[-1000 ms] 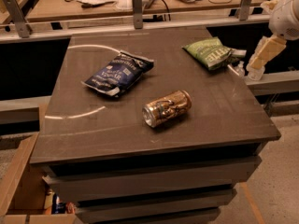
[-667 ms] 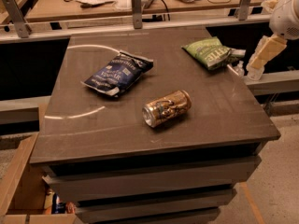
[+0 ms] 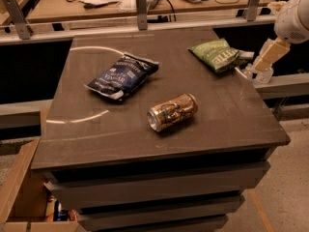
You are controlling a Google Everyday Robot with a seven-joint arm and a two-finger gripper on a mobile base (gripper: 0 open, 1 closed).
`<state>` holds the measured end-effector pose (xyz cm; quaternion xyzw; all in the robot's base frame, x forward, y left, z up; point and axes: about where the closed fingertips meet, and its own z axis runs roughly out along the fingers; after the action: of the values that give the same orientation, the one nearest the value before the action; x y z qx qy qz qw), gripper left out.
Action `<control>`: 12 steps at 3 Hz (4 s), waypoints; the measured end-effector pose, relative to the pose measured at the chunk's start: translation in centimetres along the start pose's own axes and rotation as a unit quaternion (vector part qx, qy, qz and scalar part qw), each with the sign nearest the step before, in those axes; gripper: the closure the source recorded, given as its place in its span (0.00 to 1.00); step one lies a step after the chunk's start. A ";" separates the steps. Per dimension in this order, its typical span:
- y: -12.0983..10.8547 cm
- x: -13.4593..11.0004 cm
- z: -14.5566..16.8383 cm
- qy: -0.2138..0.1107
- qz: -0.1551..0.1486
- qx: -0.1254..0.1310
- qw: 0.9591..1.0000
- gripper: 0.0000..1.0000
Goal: Move green jalapeno chip bag near orange can
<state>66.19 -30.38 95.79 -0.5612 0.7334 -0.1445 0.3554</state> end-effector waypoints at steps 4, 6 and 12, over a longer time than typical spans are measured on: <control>-0.4 1.8 8.4 -0.003 -0.064 -0.041 0.997 0.00; 0.1 0.3 10.6 -0.027 -0.076 -0.053 0.995 0.13; 7.6 -7.9 5.7 -0.030 -0.036 -0.178 0.983 1.00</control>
Offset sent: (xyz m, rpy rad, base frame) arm 0.0554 -0.0202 -0.0477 -0.1042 0.0233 0.0982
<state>65.53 -19.46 89.97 -0.6454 0.7159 -0.0069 0.2663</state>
